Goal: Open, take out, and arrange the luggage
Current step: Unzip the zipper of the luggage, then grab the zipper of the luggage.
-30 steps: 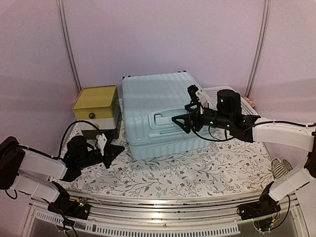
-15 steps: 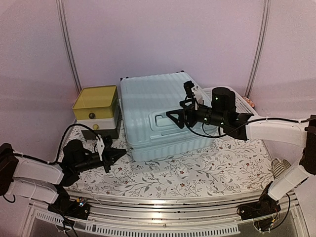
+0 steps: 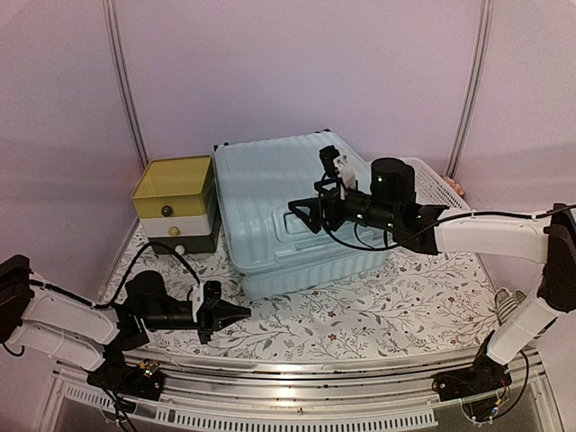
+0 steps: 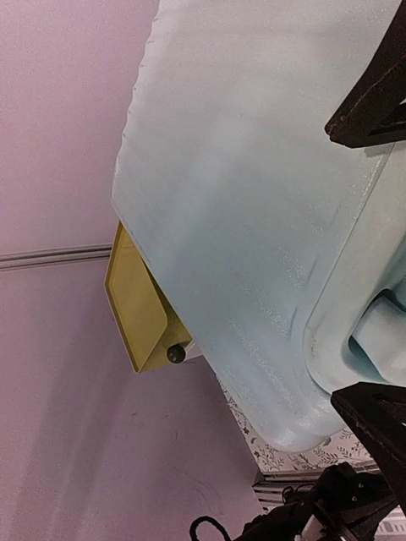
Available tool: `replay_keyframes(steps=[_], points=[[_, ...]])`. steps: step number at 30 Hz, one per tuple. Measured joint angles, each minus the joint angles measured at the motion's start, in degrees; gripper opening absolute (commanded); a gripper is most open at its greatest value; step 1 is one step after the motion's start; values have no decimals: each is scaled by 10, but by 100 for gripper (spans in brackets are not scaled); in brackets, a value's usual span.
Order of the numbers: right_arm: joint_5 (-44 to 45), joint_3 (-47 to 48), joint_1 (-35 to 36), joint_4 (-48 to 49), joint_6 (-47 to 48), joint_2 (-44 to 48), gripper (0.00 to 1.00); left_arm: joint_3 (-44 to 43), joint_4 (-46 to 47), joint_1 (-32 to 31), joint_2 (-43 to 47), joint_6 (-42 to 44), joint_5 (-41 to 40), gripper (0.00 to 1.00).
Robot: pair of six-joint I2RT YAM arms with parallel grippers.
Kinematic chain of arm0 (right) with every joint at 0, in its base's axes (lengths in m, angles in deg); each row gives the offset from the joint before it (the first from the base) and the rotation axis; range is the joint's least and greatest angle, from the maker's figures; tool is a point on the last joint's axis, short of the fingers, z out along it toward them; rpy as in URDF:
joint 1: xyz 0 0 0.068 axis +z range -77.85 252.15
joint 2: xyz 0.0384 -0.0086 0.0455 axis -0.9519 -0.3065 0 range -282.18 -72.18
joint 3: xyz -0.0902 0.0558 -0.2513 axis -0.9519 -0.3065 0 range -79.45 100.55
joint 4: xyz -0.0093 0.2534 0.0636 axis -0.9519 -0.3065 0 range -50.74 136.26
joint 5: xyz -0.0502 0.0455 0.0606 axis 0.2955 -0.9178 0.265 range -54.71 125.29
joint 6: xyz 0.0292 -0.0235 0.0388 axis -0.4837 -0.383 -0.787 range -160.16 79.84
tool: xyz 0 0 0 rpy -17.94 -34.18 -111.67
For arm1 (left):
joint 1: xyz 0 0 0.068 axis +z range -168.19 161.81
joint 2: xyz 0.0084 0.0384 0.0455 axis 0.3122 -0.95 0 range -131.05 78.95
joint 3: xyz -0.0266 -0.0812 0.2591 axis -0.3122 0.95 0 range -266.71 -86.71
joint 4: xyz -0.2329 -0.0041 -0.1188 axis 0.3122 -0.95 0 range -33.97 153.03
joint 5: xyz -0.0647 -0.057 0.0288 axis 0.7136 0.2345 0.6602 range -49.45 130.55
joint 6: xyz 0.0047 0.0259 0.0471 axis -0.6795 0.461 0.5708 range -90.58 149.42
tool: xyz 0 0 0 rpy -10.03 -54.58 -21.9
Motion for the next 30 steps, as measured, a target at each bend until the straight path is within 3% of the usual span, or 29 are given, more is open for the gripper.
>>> replay_keyframes(steps=[8, 10, 17, 18, 19, 30], points=[[13, 7, 14, -1, 7, -7, 99, -2, 8, -42, -36, -28, -59, 3], [16, 3, 15, -4, 9, -2, 99, -2, 8, -43, -31, -38, -90, 15], [40, -43, 17, -40, 15, 55, 99, 1, -29, -47, 31, -87, -202, 73], [42, -48, 17, -44, 15, 61, 99, 1, -37, -47, 38, -94, -216, 90], [47, -55, 17, -46, 15, 69, 99, 1, -46, -47, 46, -104, -232, 97], [165, -115, 17, -91, -43, 150, 99, -3, -224, -47, 191, -280, -436, 98]])
